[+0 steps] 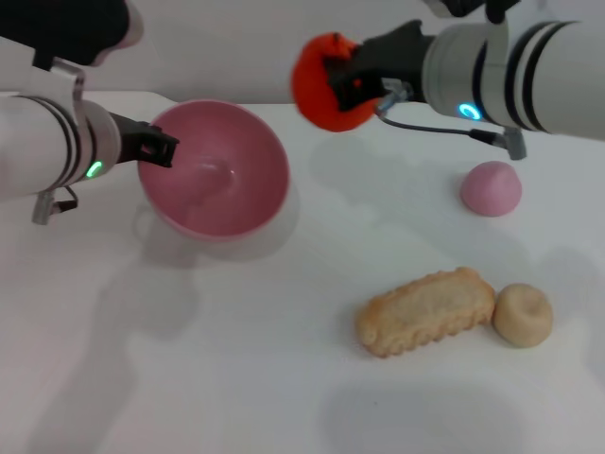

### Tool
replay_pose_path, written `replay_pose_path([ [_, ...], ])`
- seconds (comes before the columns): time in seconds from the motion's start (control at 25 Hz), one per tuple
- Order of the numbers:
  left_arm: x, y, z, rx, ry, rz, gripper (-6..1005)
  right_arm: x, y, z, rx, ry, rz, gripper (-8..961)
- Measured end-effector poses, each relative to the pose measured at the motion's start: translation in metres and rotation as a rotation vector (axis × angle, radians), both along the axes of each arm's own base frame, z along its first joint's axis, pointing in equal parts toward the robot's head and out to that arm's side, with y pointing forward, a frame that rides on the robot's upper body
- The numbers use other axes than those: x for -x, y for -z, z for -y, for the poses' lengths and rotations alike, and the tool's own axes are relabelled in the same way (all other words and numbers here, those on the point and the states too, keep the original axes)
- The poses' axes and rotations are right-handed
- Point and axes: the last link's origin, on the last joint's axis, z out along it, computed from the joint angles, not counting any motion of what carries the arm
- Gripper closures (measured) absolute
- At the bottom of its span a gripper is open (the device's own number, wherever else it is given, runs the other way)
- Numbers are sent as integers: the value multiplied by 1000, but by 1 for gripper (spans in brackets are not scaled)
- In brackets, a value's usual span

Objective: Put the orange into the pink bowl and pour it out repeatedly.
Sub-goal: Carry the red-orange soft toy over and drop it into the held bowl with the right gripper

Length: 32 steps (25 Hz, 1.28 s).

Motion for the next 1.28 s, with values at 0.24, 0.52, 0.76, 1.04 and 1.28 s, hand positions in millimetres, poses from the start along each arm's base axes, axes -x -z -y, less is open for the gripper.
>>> replay_pose_path([
  [0.24,-12,9,0,23,37,0,954,13,8,8,27,-39,-6,865],
  [0.52,-19,12,-2,31,56,9,954,7,24,7,71,-21,-25,829],
  [0.76,-20,12,-2,30,59,13,954,2,30,6,81,-13,-30,798],
  [1.04,-20,12,-2,30,58,13,954,5,29,7,80,-23,-35,659],
  [1.28,-19,13,-1,34,56,13,954,7,30,10,85,-30,-41,521],
])
